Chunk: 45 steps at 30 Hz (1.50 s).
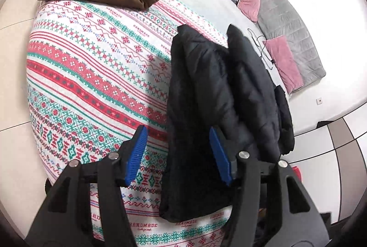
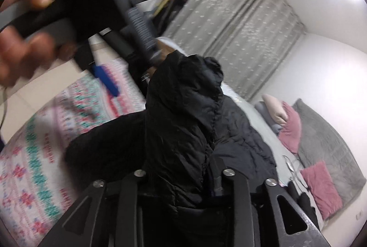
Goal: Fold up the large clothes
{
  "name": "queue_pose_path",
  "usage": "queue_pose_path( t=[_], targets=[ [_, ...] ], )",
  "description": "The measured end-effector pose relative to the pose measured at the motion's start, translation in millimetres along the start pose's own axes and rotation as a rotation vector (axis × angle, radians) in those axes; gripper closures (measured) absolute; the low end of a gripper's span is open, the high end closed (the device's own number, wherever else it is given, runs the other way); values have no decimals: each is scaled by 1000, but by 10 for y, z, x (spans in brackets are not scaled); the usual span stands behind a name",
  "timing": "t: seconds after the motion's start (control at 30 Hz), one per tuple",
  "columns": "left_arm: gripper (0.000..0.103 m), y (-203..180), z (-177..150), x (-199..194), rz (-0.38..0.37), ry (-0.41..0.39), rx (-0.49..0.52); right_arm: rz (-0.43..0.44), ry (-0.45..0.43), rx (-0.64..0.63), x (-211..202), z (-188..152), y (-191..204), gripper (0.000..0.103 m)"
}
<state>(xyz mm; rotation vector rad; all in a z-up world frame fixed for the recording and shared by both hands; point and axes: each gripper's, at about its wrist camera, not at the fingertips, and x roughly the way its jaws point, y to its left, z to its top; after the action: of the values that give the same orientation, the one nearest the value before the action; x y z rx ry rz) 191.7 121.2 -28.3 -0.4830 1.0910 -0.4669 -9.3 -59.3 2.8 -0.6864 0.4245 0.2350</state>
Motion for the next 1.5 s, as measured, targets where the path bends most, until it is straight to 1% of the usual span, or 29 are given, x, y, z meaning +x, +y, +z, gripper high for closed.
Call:
queue_pose_path(
  t=[0.07,0.17,0.3,0.33,0.4,0.47,0.5,0.57,0.7,0.73,0.83,0.87,0.93,0.97,1.0,1.03,1.07,1.1,1.17,1.2,1.23,1.27,1.33,1.37,1.4,1.43,1.47,1.5],
  targets=[
    [45,-54,-30,-14,-6,4,6,56,-4,-12,-136,-77,8,50],
    [45,-137,-36,-38,-22,6,22,120,-5,-6,-234,-118,5,41],
    [44,-238,18,-48,-14,-25,58,210,-5,30,-283,-157,-47,38],
    [43,-268,37,-83,-12,-47,69,230,-3,44,-280,-179,-45,38],
    [27,-310,89,-130,-16,-104,87,271,-6,87,-296,-189,-10,38],
    [25,-411,97,-155,-6,-147,119,305,-10,127,-313,-194,55,38],
    [25,-438,127,-144,-4,-147,134,309,-8,130,-299,-205,74,38],
    [25,-563,129,-42,4,-117,182,317,11,139,-249,-227,96,38],
    [25,-758,116,256,70,-63,236,394,19,230,-210,-246,-17,38],
    [25,-770,96,300,86,-60,242,418,19,258,-210,-256,-52,38],
    [25,-847,114,440,165,-65,264,461,28,327,-202,-284,-151,38],
    [25,-867,110,473,210,-71,273,474,35,354,-180,-306,-171,38],
    [29,-865,92,575,333,-66,291,494,46,374,-157,-332,-182,38],
    [40,-826,79,630,357,-52,286,505,48,382,-153,-345,-191,38],
    [51,-785,79,646,360,-41,276,522,50,394,-162,-354,-216,38],
    [55,-729,77,672,363,-30,252,537,50,404,-178,-359,-253,38],
    [66,-706,79,665,370,-33,244,559,53,415,-216,-359,-299,38],
    [73,-686,77,662,382,-38,248,576,52,421,-254,-358,-338,38],
    [77,-673,65,667,390,-40,264,615,29,421,-390,-361,-472,42],
    [82,-658,52,669,390,-41,268,617,9,422,-470,-365,-550,44],
    [86,-654,39,683,394,-41,270,611,-11,430,-547,-373,-646,53],
    [87,-625,23,709,404,-29,273,597,-33,463,-631,-393,-822,63],
    [88,-583,-15,735,391,-10,266,555,-57,551,-692,-458,-1129,70],
    [88,-572,-34,764,390,-6,265,518,-55,596,-680,-499,-1278,73],
    [88,-582,-52,774,392,-6,269,485,-36,621,-631,-533,-1369,74],
    [88,-589,-70,772,400,-13,282,446,5,646,-543,-559,-1456,75],
    [88,-595,-88,760,405,-21,292,431,79,671,-381,-624,-1486,76],
    [88,-621,-98,753,411,-27,300,441,123,683,-266,-673,-1474,77]
  ],
)
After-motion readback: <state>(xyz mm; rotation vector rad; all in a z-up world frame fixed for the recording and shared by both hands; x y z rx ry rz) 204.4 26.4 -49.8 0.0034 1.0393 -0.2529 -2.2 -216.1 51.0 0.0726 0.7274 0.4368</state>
